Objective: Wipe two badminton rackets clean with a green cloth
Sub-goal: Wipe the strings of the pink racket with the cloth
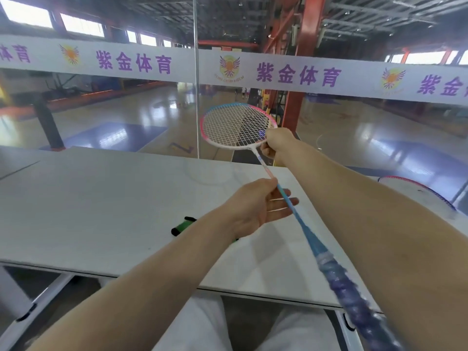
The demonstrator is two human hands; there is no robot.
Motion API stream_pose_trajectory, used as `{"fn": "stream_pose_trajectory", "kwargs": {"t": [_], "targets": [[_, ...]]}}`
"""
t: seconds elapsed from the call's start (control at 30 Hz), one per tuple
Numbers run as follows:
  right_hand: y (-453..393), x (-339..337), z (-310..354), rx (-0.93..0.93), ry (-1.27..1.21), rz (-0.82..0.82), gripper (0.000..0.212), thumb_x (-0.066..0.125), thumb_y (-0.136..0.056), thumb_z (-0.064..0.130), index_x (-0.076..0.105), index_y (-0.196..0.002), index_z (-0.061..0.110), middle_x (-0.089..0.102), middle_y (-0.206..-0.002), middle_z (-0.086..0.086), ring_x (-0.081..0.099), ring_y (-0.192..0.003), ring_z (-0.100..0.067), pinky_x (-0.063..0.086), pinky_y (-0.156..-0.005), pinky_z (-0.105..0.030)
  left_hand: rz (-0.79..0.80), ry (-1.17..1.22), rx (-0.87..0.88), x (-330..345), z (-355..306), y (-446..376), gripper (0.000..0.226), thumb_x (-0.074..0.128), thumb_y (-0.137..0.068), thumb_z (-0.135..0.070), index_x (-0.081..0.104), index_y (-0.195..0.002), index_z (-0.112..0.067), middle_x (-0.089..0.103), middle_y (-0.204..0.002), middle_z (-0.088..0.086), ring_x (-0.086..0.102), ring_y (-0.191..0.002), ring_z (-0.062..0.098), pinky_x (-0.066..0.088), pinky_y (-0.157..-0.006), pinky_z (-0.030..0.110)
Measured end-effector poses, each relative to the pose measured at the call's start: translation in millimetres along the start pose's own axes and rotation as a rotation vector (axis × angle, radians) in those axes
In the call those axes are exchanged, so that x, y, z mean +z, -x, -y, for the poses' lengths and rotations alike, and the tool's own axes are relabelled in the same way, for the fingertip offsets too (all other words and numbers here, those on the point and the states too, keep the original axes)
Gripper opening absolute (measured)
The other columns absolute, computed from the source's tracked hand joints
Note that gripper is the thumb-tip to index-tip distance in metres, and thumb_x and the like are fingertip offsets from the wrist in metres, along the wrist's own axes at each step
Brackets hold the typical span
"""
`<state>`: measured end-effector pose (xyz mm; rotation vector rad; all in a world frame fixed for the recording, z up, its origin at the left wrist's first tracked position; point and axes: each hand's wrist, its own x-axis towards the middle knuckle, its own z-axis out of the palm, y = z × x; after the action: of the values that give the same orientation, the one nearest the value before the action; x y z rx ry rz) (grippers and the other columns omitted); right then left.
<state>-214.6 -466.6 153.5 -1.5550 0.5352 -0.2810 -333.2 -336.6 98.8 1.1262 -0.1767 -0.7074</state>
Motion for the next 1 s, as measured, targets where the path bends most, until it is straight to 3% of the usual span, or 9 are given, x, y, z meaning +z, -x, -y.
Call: {"fn": "stream_pose_trajectory", "kwargs": {"t": [0.2,0.3,0.37,0.47,0.6,0.67,0.77,0.87,1.0], "targets": [[5.6,-13.2,-3.8,0.035,-0.152,-0.044,0.027,0.035,-0.1,0.002,0.047,-0.123,0.009,0.054,-0.075,-0.012,0.05,-0.039,-0.014,0.047,-0.037,-0.019,-0.023,-0.076,0.092,-12.4,-0.6,8.2,0.019,0.04,-0.104,-0.014,0.051,-0.089,-0.009,0.055,-0.071,0.006,0.057,-0.05,0.012,0.057,-0.057,0.027],[17.5,-24.6,-6.8,0.047,-0.186,-0.034,0.037,0.033,-0.101,0.0,0.042,-0.137,0.002,0.062,-0.098,-0.019,0.062,-0.048,-0.02,0.051,-0.037,-0.023,-0.08,-0.219,0.118,-29.1,-2.1,10.5,0.021,0.038,-0.104,-0.014,0.051,-0.088,-0.01,0.05,-0.067,0.003,0.047,-0.045,0.01,0.049,-0.049,0.022],[24.2,-31.6,-10.5,0.07,-0.186,-0.006,0.037,0.033,-0.1,-0.001,0.043,-0.136,0.0,0.064,-0.113,-0.024,0.068,-0.054,-0.024,0.051,-0.038,-0.024,-0.117,-0.358,0.128,-42.1,-4.5,11.8,0.022,0.037,-0.103,-0.014,0.052,-0.087,-0.01,0.048,-0.066,0.002,0.044,-0.046,0.01,0.045,-0.045,0.02],[30.8,-40.1,-18.3,0.087,-0.183,0.023,0.032,0.035,-0.1,0.0,0.051,-0.126,-0.004,0.069,-0.103,-0.024,0.069,-0.067,-0.025,0.054,-0.041,-0.026,-0.167,-0.615,0.155,-58.7,-14.0,11.2,0.023,0.035,-0.102,-0.013,0.052,-0.086,-0.011,0.046,-0.065,0.001,0.039,-0.045,0.01,0.037,-0.042,0.018],[30.0,-53.8,-27.2,0.098,-0.213,-0.008,0.027,0.038,-0.1,0.007,0.059,-0.115,-0.002,0.072,-0.088,-0.018,0.068,-0.055,-0.019,0.056,-0.047,-0.025,-0.311,-0.97,0.234,-79.8,-35.4,2.1,0.026,0.038,-0.1,-0.018,0.056,-0.081,-0.016,0.048,-0.066,-0.002,0.037,-0.048,0.013,0.027,-0.042,0.019],[27.6,-63.1,-29.9,0.094,-0.23,-0.056,0.024,0.038,-0.099,0.007,0.061,-0.105,0.004,0.07,-0.08,-0.012,0.063,-0.044,-0.015,0.053,-0.044,-0.022,-0.352,-1.157,0.281,-92.0,-45.8,-2.1,0.029,0.038,-0.1,-0.021,0.059,-0.08,-0.017,0.054,-0.072,0.001,0.042,-0.054,0.016,0.03,-0.046,0.024],[22.0,-79.1,-36.9,0.088,-0.272,-0.103,0.021,0.039,-0.094,0.0,0.058,-0.091,0.007,0.062,-0.071,-0.007,0.055,-0.046,-0.013,0.049,-0.041,-0.018,-0.383,-1.423,0.323,-113.7,-56.7,-8.6,0.031,0.037,-0.102,-0.025,0.064,-0.088,-0.016,0.061,-0.085,0.005,0.054,-0.072,0.025,0.041,-0.063,0.033],[7.2,-97.6,-51.4,0.109,-0.309,-0.146,0.022,0.041,-0.093,-0.001,0.06,-0.095,0.01,0.06,-0.07,-0.004,0.052,-0.043,-0.01,0.045,-0.038,-0.016,-0.419,-1.606,0.365,-135.3,-61.6,-20.8,0.031,0.038,-0.101,-0.03,0.063,-0.086,-0.021,0.06,-0.079,0.001,0.055,-0.071,0.022,0.038,-0.06,0.032],[-15.5,-120.6,-75.8,0.134,-0.17,-0.236,0.026,0.033,-0.098,0.009,0.059,-0.099,0.01,0.056,-0.065,-0.006,0.039,-0.035,-0.008,0.035,-0.036,-0.013,-0.475,-1.713,0.373,-160.6,-56.0,-44.6,0.033,0.039,-0.101,-0.034,0.061,-0.079,-0.025,0.058,-0.072,-0.005,0.053,-0.07,0.019,0.038,-0.062,0.034]]}}
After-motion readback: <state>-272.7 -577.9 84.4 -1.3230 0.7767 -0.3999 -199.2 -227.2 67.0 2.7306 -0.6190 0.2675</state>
